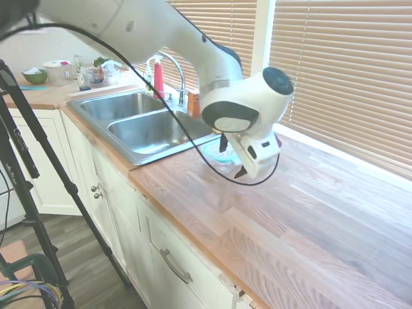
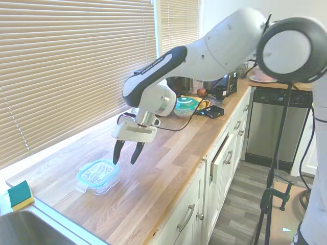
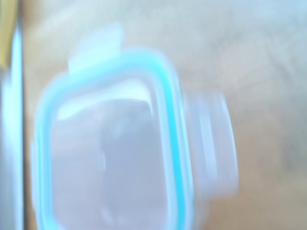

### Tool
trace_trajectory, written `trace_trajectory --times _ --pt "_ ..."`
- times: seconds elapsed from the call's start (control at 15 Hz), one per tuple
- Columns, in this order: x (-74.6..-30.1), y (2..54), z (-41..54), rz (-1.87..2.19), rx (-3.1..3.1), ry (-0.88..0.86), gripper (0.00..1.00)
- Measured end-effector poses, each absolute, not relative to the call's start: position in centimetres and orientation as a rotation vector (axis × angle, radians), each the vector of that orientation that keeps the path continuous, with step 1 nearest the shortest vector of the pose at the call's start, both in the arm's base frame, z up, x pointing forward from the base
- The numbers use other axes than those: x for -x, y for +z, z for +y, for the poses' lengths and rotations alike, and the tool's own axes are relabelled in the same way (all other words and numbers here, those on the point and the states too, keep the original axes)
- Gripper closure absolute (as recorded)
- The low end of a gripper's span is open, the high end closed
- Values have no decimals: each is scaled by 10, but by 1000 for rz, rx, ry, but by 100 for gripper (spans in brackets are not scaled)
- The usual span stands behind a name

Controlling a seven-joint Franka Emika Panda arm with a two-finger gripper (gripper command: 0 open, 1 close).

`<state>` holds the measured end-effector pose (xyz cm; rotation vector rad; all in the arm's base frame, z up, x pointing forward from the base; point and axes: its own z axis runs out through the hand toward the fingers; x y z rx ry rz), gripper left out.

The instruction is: Uncover the lid of the food container

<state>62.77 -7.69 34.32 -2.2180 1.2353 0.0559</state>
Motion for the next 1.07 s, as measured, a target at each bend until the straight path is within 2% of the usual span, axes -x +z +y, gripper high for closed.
trace_trajectory --times 0.27,0.6,1.07 --pt "-660 338 -81 1196 2132 89 0" --pt "-668 313 -88 1163 2048 192 0" --pt "-672 304 -94 1120 1961 264 0"
